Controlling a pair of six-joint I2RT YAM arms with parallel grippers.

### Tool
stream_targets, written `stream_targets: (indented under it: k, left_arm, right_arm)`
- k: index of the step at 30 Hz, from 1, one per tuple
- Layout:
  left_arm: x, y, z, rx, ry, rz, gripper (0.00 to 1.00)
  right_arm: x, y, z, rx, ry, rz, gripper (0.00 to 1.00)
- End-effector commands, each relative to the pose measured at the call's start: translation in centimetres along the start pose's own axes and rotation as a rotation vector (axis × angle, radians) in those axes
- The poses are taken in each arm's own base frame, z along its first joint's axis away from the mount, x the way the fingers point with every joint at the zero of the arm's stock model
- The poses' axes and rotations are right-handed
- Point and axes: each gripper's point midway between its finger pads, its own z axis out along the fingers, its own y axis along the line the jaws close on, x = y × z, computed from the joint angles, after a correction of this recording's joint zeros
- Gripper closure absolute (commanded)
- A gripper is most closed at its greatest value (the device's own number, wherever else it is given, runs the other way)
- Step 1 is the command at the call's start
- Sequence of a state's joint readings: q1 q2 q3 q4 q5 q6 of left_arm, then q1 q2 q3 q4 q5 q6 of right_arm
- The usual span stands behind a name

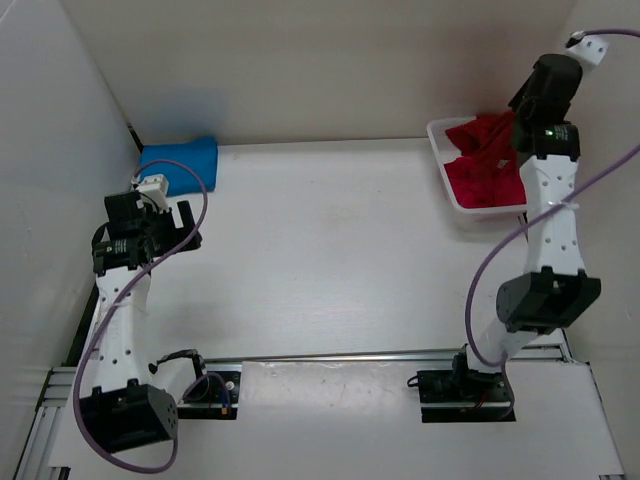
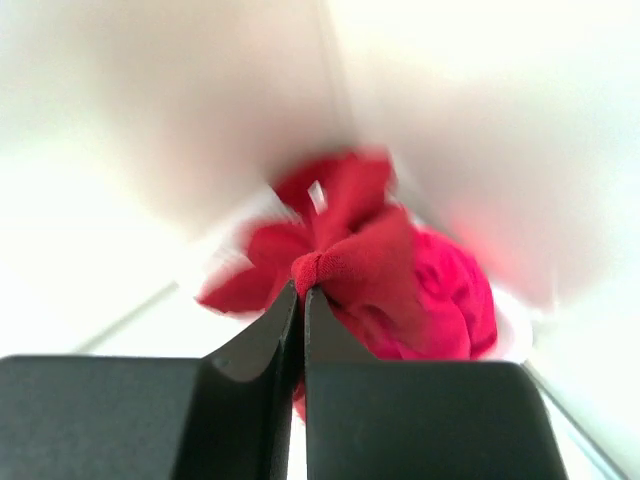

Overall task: Fold and stack the t-shirts
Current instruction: Grab crumpled tshirt from bin with the right arm, then move the tshirt to the center of the board

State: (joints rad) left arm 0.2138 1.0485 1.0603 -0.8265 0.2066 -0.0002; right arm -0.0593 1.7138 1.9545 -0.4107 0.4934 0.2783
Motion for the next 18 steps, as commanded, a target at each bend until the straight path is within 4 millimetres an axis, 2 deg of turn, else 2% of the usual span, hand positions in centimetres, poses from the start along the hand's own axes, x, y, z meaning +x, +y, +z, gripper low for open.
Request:
stream_targets:
  k: [1,2,4,5,6,7,8,10,11,13,14,16,18]
  left_arm:
    - [-0.4,-0.8,-1.8,0.023,-0.063,0.016,0.00]
    - [-0.5,-0.9,-2.2,0.023,-0.068,0.018,0.00]
    - [-0.6,-1.1,-3.0,0.023,-0.067,0.017,0.00]
    - [-0.2,-1.2,-3.7,0.023,-0.067,0.017,0.00]
    - [-0.3,-1.3,-4.2,0.023,-0.077,0.020,0.00]
    - [-0.5,-1.5,-4.8,0.023,-0.103,0.025,0.00]
    - [-0.3,-1.5,-5.2,0.023,-0.103,0.025,0.00]
    - [-0.5,-1.7,-6.0,0.023,-0.124,0.030,0.00]
    - [-0.6,-2.0,-6.2,0.030,-0.132,0.038,0.00]
    - [-0.7,-2.1,-6.4,0.029,-0.132,0.044,0.00]
    - [-1.0,-2.5,-6.6,0.039,-0.141,0.054,0.00]
    - [-1.2,-2.3,-6.6,0.028,-0.151,0.055,0.00]
    - [-2.2,-2.6,-6.9,0.036,-0.177,0.066,0.00]
  right_arm:
    - [-5.4,1.8,-4.1,-0.159,-0.110,-0.008,1.00]
    - [-6.9,4.5,-7.5,-0.313,-0.133,-0.002,1.00]
    - [-8.3,7.6,-11.8,-0.496,-0.164,-0.014,1.00]
    - [-10.0,10.0,-16.2,-0.637,-0.213,-0.005,1.00]
    - [-10.6,12.2,-19.6,-0.795,-0.236,-0.035,1.00]
    - [-11.1,13.5,-22.4,-0.886,-0.253,-0.036,1.00]
    - [-12.8,15.1,-27.3,-1.018,-0.314,-0.032,1.00]
    - [-14.9,16.0,-32.8,-1.166,-0.389,0.001,1.00]
    - [-15.3,16.7,-35.9,-1.266,-0.405,0.024,1.00]
    - [-16.6,16.8,-39.3,-1.346,-0.449,0.082,1.00]
    - [-16.1,17.2,-39.4,-1.352,-0.433,0.085,1.00]
    - [-15.2,17.9,-39.2,-1.332,-0.410,0.094,1.00]
    - [-12.1,18.9,-36.6,-1.254,-0.304,0.084,1.00]
